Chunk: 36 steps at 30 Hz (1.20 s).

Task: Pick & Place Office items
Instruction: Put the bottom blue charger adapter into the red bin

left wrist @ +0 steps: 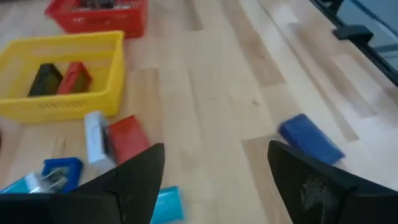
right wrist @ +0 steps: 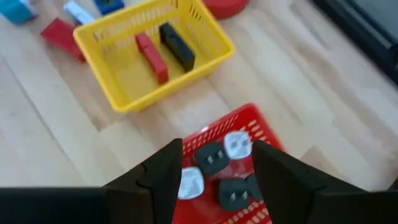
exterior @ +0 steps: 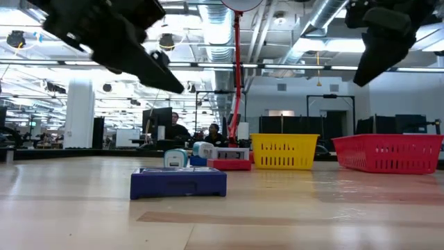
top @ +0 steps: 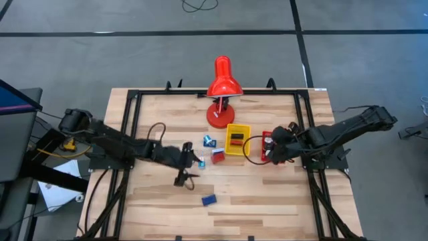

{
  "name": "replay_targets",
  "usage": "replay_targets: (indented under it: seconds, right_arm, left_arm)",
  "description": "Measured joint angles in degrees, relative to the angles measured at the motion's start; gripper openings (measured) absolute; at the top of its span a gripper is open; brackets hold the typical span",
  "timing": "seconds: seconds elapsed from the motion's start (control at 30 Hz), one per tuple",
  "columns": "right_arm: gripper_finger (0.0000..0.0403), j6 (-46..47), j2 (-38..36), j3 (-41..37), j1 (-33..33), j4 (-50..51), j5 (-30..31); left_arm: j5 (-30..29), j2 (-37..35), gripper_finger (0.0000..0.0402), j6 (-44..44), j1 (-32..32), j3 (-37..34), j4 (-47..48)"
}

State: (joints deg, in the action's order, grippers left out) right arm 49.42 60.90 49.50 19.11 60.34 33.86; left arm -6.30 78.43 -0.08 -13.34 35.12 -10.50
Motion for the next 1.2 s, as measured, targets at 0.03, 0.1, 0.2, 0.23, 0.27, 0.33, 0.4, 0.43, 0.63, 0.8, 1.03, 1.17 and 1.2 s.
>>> replay_targets:
  seconds: [0.03, 0.1, 0.2, 0.23, 0.27, 0.33, 0.4, 0.43, 0.63, 0.8, 1.03, 1.17, 1.2]
  right_arm:
    - [0.0185, -0.3, -0.3, 0.0, -0.1, 0.1, 0.7]
    - [0.0184, -0.4, -0.6, 0.0, -0.4, 0.1, 2.1]
    - [0.0183, -1.8, -0.7, 0.0, -1.5, -0.4, 2.6]
    - [0.0183, -1.8, -0.6, 0.0, -1.8, -0.8, 2.6]
    - [0.0183, -1.9, -0.5, 0.0, -2.2, -1.1, 2.6]
    - [0.0183, -1.9, -0.1, 0.0, -2.8, -1.2, 2.6]
    - [0.0183, -2.0, 0.3, 0.0, -3.1, -1.0, 2.6]
    - [0.0183, -2.3, 0.3, -0.1, -3.2, -1.0, 2.5]
    - [0.0183, -3.4, 0.3, -0.1, -3.0, -0.9, 2.2]
    - [0.0183, -3.5, 0.3, -0.1, -3.0, -0.8, 2.2]
    - [0.0183, -3.5, 0.3, -0.1, -3.0, -0.8, 2.2]
    - [0.0183, -3.5, 0.3, -0.1, -3.0, -0.8, 2.2]
    - [0.0183, -3.5, 0.3, -0.1, -3.0, -0.8, 2.2]
  left_arm:
    - [-2.6, 0.0, 0.0276, -1.8, -1.5, 0.0, -0.1]
    - [-9.2, 0.0, 0.0273, -7.6, -3.4, 0.0, -0.8]
    - [-19.5, 0.2, 0.0268, -14.8, -5.4, 0.0, -1.1]
    - [-22.8, 0.9, 0.0266, -16.0, -5.9, 0.0, -1.7]
    - [-25.9, 2.0, 0.0264, -17.0, -6.4, 0.1, -2.6]
    - [-30.0, 4.8, 0.0260, -18.8, -7.1, 0.1, -5.3]
    - [-31.0, 8.7, 0.0257, -20.5, -7.5, 0.2, -10.9]
    - [-31.1, 10.5, 0.0256, -21.3, -7.6, 0.2, -13.2]
    - [-32.5, 18.0, 0.0249, -23.2, -7.8, 1.0, -16.4]
    - [-32.7, 17.7, 0.0243, -26.5, -7.8, 1.1, -15.6]
    - [-32.7, 18.0, 0.0235, -36.3, -6.9, 1.2, -10.0]
    - [-32.8, 17.9, 0.0229, -25.9, -6.2, 1.1, -6.6]
    - [-32.7, 17.6, 0.0227, -21.7, -6.1, 1.1, -5.3]
